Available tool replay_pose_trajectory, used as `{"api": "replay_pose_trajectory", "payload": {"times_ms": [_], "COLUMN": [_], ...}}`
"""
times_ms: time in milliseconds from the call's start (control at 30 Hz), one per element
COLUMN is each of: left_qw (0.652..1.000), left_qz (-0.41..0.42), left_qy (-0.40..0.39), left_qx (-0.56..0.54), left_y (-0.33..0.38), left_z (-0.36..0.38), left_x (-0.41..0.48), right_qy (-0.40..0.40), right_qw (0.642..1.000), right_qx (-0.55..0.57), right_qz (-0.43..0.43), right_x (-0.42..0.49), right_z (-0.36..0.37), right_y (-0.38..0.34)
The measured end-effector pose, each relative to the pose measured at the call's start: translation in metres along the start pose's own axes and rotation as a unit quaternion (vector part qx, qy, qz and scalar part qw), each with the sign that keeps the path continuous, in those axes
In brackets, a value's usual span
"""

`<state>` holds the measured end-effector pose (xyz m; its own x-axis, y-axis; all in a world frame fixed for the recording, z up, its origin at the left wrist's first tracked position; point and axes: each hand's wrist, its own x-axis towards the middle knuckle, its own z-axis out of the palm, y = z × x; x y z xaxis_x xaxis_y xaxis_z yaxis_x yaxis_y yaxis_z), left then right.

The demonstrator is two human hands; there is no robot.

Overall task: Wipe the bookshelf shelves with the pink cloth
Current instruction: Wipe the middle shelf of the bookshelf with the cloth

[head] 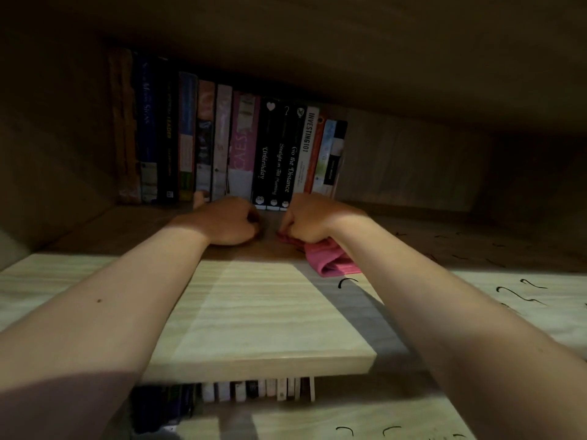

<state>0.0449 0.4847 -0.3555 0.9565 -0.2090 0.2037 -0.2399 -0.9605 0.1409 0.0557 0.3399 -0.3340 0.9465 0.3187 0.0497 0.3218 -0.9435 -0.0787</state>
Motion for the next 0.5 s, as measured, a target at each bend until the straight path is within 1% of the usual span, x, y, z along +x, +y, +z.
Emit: {"api": "replay_pose_trajectory", "payload": {"times_ms": [100,200,267,333,400,500], "left_qw": [1.0,0.997,0.996,0.995,0.995,0.995], "left_qz": [-0.027,-0.068,-0.076,-0.076,-0.08,-0.085], "left_qy": [0.01,-0.017,-0.028,-0.005,0.01,0.025], "left_qx": [0.005,0.012,0.036,0.059,0.054,0.04], "left_y": [0.01,0.023,0.034,0.04,0.041,0.036], "left_z": [-0.008,-0.012,-0.005,0.002,0.002,-0.006], "left_x": [-0.014,-0.039,-0.055,-0.067,-0.072,-0.07], "right_qy": [0.003,-0.003,-0.008,-0.009,-0.02,-0.063], "right_qw": [1.0,1.0,1.0,0.999,0.999,0.997], "right_qx": [0.019,0.002,-0.008,-0.013,-0.022,-0.032], "right_qz": [0.009,0.018,0.025,0.028,0.026,0.017], "right_x": [-0.002,-0.004,-0.007,-0.012,-0.024,-0.049], "right_z": [-0.001,-0.002,-0.003,-0.004,-0.008,-0.024], "right_y": [0.003,-0.001,-0.003,-0.006,-0.012,-0.014]}}
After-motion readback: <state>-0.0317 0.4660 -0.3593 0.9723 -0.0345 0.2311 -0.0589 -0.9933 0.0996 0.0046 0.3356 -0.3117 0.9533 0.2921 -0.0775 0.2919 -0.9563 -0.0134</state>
